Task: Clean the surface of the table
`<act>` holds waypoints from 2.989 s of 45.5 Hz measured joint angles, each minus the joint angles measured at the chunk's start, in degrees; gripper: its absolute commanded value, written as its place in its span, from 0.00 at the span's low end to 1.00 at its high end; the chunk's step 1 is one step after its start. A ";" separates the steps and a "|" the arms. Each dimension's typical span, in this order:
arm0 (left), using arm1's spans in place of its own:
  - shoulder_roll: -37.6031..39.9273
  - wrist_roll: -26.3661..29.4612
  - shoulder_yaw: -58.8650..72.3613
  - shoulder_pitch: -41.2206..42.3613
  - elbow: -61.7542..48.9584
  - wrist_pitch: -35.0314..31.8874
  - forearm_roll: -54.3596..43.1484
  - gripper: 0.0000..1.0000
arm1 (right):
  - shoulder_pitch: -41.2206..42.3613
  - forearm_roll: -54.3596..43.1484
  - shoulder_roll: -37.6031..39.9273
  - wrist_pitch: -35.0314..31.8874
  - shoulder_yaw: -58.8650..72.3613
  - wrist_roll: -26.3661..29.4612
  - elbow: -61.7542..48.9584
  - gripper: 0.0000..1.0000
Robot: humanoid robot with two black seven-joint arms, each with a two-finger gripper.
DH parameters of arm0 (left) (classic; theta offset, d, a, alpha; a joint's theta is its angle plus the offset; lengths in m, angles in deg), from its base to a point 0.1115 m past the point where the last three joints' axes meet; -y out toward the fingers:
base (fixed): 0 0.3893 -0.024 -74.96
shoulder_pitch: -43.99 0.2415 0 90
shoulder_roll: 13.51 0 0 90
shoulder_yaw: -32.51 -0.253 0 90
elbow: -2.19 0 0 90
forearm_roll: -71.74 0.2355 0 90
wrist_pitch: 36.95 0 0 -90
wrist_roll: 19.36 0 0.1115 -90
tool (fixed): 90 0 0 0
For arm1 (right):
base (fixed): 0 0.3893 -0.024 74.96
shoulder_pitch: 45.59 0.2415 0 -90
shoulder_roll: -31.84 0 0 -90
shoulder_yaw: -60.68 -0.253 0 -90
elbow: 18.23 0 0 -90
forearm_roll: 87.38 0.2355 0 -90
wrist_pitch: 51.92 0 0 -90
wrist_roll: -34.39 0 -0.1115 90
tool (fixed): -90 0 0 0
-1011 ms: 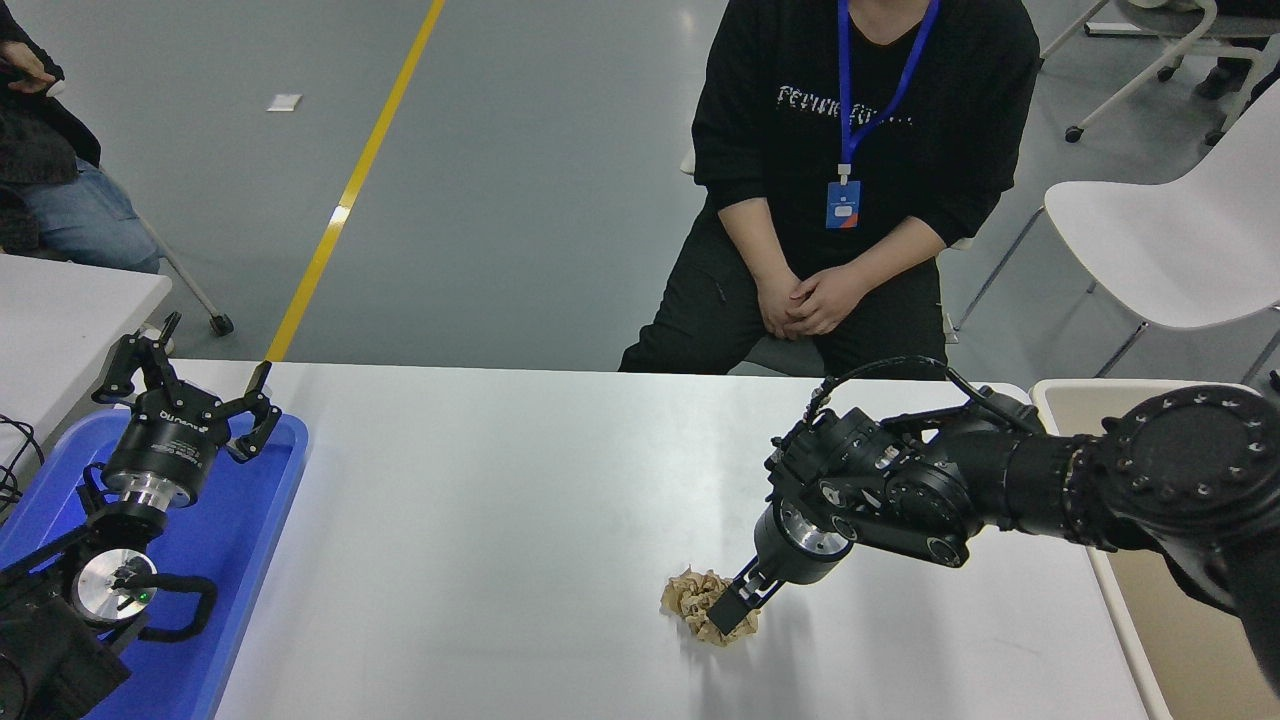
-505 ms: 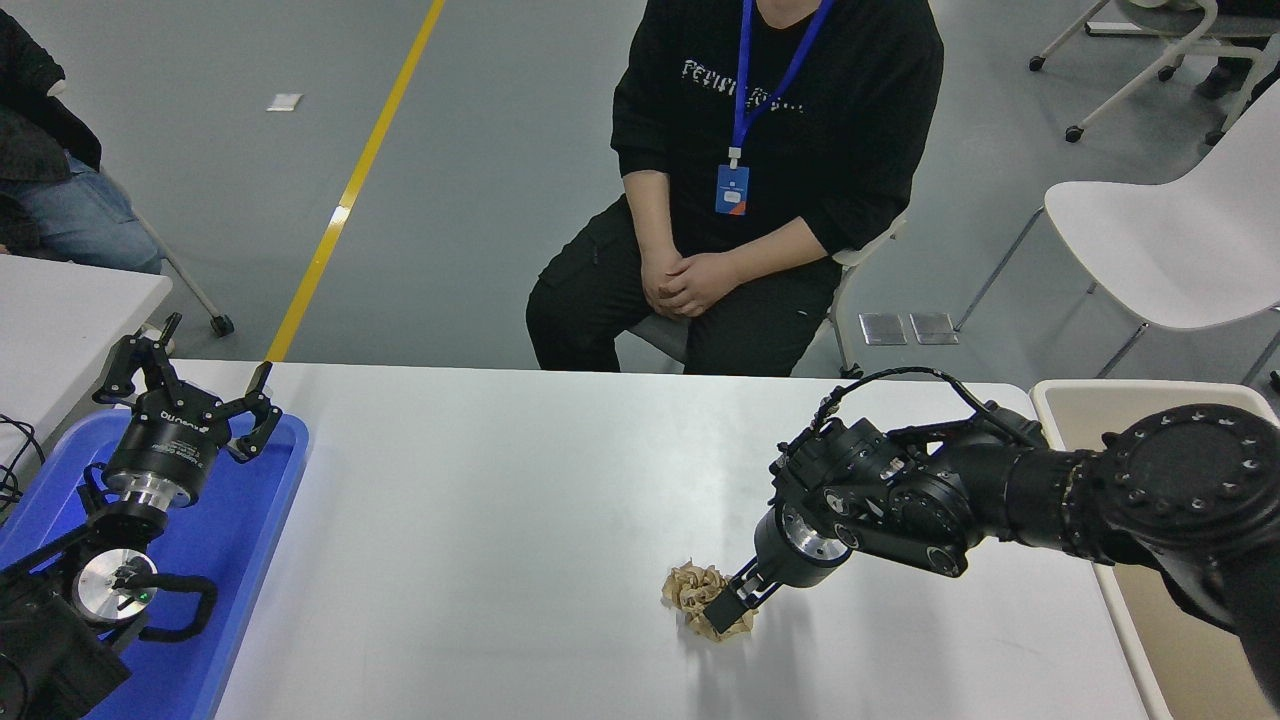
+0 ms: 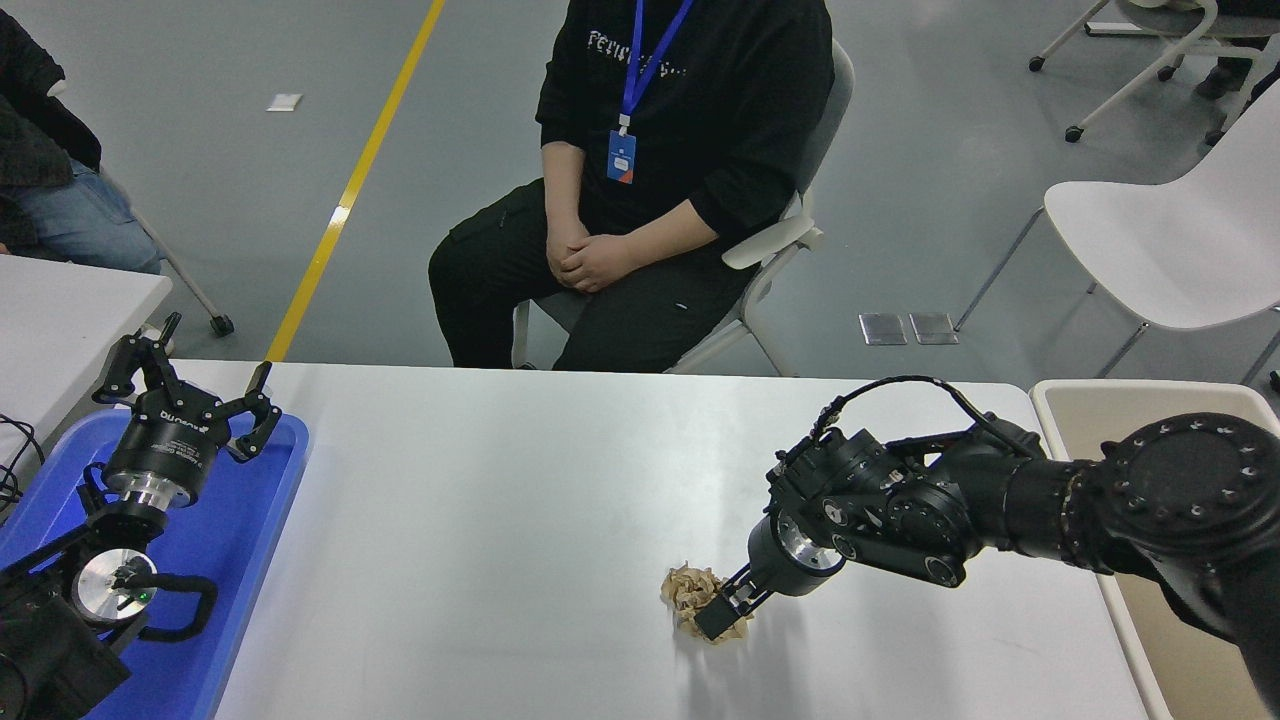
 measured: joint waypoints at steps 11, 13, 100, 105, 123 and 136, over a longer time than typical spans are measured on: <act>0.00 0.00 0.00 0.00 0.00 0.00 0.00 1.00 | -0.55 -1.07 0.00 1.47 0.00 -1.87 -0.21 0.52; 0.00 0.00 0.00 0.00 0.00 0.00 0.00 1.00 | -0.61 -1.21 0.00 1.64 0.00 -2.20 -0.25 0.41; 0.00 0.00 -0.01 0.00 0.00 0.00 -0.01 1.00 | 10.09 23.65 7.47 2.75 -34.32 -8.71 -7.58 0.00; 0.00 0.00 -0.01 0.00 0.00 0.00 0.00 1.00 | 9.82 29.40 10.19 2.76 -35.82 -8.69 -11.94 0.00; 0.00 0.00 0.00 0.00 0.00 0.00 0.00 1.00 | 6.95 45.82 18.10 2.95 -37.65 -8.68 -27.14 0.00; -0.01 0.00 -0.02 0.00 0.01 0.00 -0.01 1.00 | 1.52 54.40 20.36 3.19 -37.78 -8.61 -41.08 0.00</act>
